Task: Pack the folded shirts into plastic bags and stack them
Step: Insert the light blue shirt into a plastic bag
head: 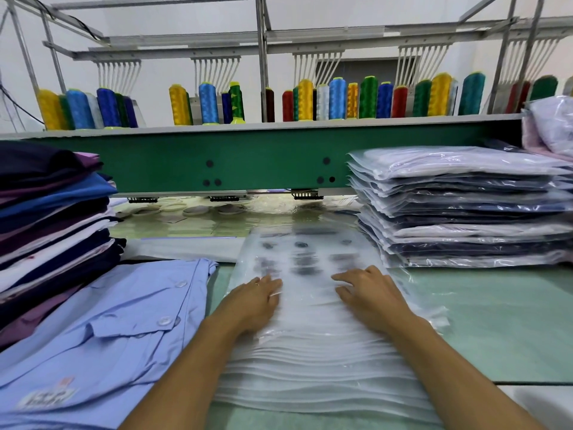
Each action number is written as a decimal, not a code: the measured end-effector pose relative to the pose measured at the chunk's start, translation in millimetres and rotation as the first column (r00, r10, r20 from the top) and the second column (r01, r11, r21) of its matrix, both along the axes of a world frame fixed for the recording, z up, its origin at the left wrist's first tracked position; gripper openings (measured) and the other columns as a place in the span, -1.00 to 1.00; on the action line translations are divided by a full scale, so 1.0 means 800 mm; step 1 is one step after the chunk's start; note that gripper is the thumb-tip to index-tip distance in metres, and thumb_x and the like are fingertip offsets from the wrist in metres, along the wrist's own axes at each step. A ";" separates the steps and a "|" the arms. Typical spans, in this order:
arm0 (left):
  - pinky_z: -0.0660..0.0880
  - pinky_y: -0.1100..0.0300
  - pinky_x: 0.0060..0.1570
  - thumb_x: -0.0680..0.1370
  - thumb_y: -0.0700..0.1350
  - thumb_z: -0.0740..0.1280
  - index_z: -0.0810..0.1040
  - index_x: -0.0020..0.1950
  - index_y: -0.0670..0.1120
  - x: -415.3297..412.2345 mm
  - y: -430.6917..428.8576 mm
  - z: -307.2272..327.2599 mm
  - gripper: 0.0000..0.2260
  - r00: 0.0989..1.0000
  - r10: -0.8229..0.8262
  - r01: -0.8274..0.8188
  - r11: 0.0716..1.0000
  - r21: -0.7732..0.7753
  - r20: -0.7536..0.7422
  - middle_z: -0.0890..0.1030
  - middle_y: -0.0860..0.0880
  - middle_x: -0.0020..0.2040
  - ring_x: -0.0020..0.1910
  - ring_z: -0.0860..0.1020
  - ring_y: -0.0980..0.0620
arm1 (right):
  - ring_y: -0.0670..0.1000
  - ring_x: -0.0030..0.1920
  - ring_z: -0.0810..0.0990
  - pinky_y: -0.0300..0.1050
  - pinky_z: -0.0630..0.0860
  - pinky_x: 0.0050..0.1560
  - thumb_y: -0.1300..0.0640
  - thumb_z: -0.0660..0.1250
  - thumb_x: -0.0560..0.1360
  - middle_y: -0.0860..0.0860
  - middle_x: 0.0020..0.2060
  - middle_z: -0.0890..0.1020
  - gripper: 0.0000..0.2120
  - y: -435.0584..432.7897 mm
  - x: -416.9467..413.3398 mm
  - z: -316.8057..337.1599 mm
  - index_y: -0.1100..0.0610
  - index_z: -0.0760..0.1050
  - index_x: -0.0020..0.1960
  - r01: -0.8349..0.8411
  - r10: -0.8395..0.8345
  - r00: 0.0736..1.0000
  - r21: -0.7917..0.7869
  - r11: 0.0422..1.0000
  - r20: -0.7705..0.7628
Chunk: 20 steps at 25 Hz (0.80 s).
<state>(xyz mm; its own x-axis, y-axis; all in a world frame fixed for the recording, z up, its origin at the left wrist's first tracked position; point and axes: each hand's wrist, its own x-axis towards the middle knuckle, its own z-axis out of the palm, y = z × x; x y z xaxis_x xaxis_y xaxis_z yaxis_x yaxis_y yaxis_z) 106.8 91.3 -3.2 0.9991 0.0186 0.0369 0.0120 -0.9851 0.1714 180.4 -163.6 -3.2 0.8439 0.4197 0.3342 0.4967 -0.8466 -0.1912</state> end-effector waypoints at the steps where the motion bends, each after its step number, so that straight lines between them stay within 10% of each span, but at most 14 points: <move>1: 0.17 0.02 0.49 0.70 0.14 0.02 0.20 0.59 0.11 0.001 0.001 -0.002 -0.56 0.999 0.028 -0.028 1.000 -0.006 -0.040 0.12 0.01 0.64 0.58 0.16 -0.06 | 0.06 0.27 0.39 0.06 0.35 0.16 -0.13 0.10 0.63 -0.13 0.32 0.56 -0.63 0.001 0.001 -0.002 -0.11 0.49 0.37 0.001 -0.001 1.000 -0.031 1.000 -0.010; 4: 0.00 -0.05 0.57 0.59 0.43 -0.02 0.10 0.62 0.17 0.000 0.002 -0.006 -0.35 0.992 0.100 -0.104 0.994 -0.042 -0.079 0.00 0.03 0.67 0.63 0.00 -0.07 | 0.05 0.19 0.38 0.04 0.28 0.03 -0.14 0.04 0.63 -0.12 0.26 0.58 -0.59 0.003 0.000 -0.005 -0.05 0.48 0.35 -0.031 0.030 1.000 -0.071 0.997 -0.008; 11: 0.08 -0.18 0.51 0.47 0.57 -0.04 0.32 0.54 0.06 -0.019 -0.026 0.015 -0.17 0.986 0.164 -0.161 0.984 -0.075 0.035 0.37 0.00 0.53 0.51 0.30 -0.10 | -0.03 0.30 0.40 -0.01 0.28 0.17 -0.23 0.10 0.61 -0.15 0.24 0.60 -0.62 0.017 -0.020 0.008 -0.16 0.55 0.30 -0.042 0.039 0.996 0.042 0.998 0.074; 16: 0.30 -0.05 0.33 0.61 0.13 0.20 0.41 0.42 -0.02 -0.045 0.010 0.055 -0.58 0.942 0.297 -0.291 0.955 -0.061 0.159 0.55 -0.08 0.34 0.38 0.43 -0.16 | -0.01 0.18 0.55 -0.04 0.48 0.12 0.01 0.24 0.60 -0.14 0.07 0.66 -0.72 0.073 -0.047 0.035 -0.08 0.57 0.26 -0.120 0.107 0.989 0.127 0.985 0.100; 20: 0.32 -0.09 0.25 0.50 0.10 0.32 0.33 0.42 -0.05 -0.086 0.072 0.074 -0.46 0.843 0.535 -0.538 0.836 0.107 0.057 0.41 -0.12 0.39 0.39 0.34 -0.20 | -0.09 -0.07 0.60 -0.12 0.53 -0.11 0.10 0.25 0.56 -0.16 -0.10 0.64 -0.72 0.148 -0.083 0.057 -0.09 0.58 0.21 -0.212 0.266 0.956 0.340 0.916 -0.120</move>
